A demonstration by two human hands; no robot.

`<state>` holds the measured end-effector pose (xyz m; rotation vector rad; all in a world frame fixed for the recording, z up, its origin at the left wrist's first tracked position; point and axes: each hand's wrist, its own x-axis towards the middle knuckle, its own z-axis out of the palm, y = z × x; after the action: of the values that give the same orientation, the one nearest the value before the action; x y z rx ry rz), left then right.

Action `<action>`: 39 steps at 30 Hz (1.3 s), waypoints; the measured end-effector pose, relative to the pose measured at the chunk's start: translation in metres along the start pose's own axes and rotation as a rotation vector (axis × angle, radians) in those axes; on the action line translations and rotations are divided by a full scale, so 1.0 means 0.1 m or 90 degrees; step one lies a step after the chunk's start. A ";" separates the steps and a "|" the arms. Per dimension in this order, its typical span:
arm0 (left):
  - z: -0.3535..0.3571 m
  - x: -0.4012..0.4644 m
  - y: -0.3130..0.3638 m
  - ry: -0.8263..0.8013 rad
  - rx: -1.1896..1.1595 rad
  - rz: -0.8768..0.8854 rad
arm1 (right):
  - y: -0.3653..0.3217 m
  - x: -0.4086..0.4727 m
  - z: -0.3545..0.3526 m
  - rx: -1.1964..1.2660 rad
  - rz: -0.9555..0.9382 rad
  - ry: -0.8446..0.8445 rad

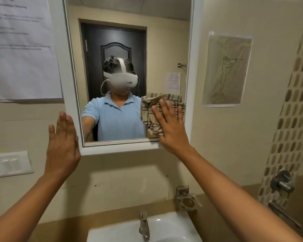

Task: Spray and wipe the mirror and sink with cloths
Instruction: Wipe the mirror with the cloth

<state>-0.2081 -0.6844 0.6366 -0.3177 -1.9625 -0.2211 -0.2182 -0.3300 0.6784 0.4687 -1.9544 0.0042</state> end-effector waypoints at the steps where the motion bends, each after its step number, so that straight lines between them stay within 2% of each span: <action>1: 0.00 0.00 0.01 0.002 -0.001 0.000 | 0.01 -0.03 -0.01 0.017 0.042 0.010; 5: 0.00 -0.02 0.03 0.000 -0.004 0.000 | -0.16 -0.20 0.07 0.041 0.161 0.030; 8: 0.00 -0.03 0.04 0.001 -0.008 -0.005 | -0.32 -0.19 0.13 0.026 0.182 0.031; 13: 0.02 -0.07 0.03 0.009 -0.009 0.000 | -0.77 -0.13 0.24 0.055 0.061 -0.005; 17: 0.02 -0.08 0.00 0.001 -0.012 0.008 | -1.28 -0.16 0.41 0.035 -0.139 -0.037; 19: 0.00 -0.08 0.00 -0.004 -0.014 0.013 | -1.43 -0.18 0.48 0.020 -0.194 -0.045; 26: -0.04 -0.04 0.01 -0.013 -0.024 0.004 | -1.15 -0.38 0.46 -0.039 -0.282 -0.013; 31: -0.11 0.00 0.06 -0.035 -0.023 -0.024 | -0.93 -0.58 0.29 -0.047 -0.229 -0.033; 35: -0.22 0.03 0.19 -0.053 -0.053 -0.064 | -0.99 -0.67 0.03 0.014 -0.163 -0.089; 37: -0.26 -0.09 0.27 -0.078 -0.080 -0.075 | -1.10 -0.84 -0.08 0.116 -0.064 -0.144; 39: -0.28 -0.29 0.36 -0.091 -0.123 -0.079 | -1.23 -1.03 -0.17 0.275 0.093 -0.185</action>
<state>-0.1610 -0.6623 0.6218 -0.3445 -2.1084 -0.4824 -0.1274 -0.4069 0.5696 0.6327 -2.2771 0.4824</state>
